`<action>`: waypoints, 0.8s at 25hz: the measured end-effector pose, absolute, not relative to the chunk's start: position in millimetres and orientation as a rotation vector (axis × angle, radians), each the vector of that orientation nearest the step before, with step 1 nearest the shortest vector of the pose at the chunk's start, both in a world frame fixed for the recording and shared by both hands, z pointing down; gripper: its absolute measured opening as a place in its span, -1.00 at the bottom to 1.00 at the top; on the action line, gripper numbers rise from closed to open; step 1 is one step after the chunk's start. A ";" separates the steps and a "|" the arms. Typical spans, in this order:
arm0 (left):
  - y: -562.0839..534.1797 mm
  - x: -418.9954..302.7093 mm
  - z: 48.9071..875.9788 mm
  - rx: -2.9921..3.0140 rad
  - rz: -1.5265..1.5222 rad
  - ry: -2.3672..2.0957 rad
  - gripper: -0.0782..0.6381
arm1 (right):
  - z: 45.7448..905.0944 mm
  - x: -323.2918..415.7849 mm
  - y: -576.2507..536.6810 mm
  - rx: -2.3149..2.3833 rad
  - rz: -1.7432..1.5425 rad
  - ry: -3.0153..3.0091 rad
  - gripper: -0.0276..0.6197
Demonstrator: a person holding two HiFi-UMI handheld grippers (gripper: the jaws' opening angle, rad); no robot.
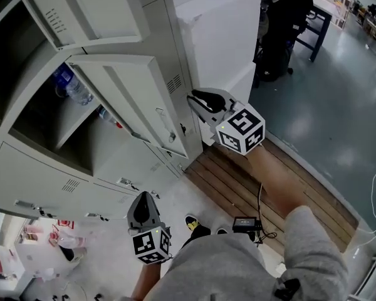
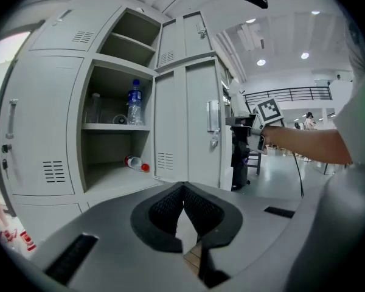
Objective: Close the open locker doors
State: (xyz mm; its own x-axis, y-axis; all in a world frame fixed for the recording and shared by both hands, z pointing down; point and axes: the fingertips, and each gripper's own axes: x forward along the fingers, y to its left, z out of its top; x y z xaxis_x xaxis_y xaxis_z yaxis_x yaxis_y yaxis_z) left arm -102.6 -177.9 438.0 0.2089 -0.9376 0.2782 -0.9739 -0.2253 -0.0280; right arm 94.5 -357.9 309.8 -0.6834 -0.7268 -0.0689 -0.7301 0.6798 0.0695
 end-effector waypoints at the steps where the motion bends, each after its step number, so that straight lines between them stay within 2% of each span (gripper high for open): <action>1: -176.0 -96.1 437.9 2.331 0.351 -1.837 -0.76 | 313.7 102.8 -343.8 -1.254 0.129 2.837 -0.66; 9: -151.8 -51.7 431.6 2.394 0.318 -1.779 -0.76 | 334.1 141.7 -233.4 -1.370 -0.004 2.741 -0.70; 15: -121.0 -41.4 434.8 2.372 0.291 -1.803 -0.76 | 373.1 148.2 -168.4 -1.365 -0.129 2.771 -0.82; 20: -95.4 -38.4 441.1 2.347 0.278 -1.821 -0.76 | 390.1 143.1 -133.4 -1.350 -0.146 2.811 -0.82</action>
